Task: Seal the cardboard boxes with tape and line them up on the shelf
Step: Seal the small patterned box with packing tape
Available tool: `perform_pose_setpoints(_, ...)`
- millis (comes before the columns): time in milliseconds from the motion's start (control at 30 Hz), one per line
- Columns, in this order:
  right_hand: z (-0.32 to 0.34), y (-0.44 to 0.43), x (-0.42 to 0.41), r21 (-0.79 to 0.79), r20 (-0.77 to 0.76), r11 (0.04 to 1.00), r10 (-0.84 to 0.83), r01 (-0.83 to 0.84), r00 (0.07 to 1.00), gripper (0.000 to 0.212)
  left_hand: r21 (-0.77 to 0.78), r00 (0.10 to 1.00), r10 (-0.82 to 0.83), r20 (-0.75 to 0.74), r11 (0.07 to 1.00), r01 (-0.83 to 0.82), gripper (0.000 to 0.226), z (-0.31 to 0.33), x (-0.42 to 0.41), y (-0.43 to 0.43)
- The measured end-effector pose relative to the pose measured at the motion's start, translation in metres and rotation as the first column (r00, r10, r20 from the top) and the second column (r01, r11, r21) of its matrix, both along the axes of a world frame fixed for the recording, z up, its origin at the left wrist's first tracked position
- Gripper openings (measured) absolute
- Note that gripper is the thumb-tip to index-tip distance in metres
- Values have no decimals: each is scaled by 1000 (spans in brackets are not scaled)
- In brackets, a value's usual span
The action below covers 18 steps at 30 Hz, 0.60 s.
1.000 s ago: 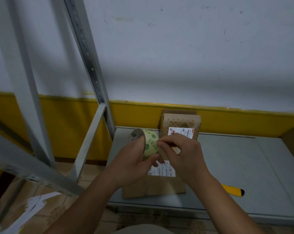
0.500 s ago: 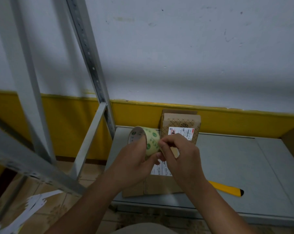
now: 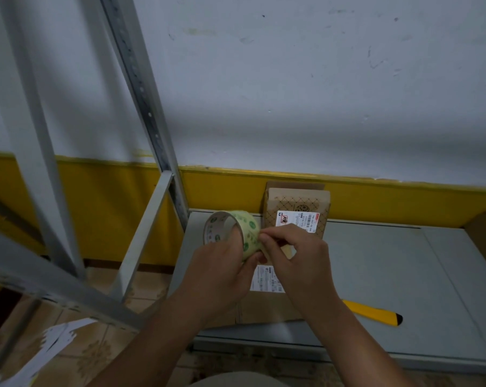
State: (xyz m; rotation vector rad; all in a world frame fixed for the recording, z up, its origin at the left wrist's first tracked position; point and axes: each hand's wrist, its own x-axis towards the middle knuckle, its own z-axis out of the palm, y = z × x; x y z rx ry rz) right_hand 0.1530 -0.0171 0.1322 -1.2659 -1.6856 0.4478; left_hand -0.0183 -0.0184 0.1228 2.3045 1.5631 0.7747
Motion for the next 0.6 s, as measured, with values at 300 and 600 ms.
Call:
perform_pose_setpoints(300,11,5,2,-338,-317,929,42,-155,947,10,49,992,22,-126,999,-16,52,-3,1,6)
perform_pose_setpoints(600,10,4,1,-360,-402,921,-8,-149,916,7,71,980,43,-196,997,-30,56,-4,3,7)
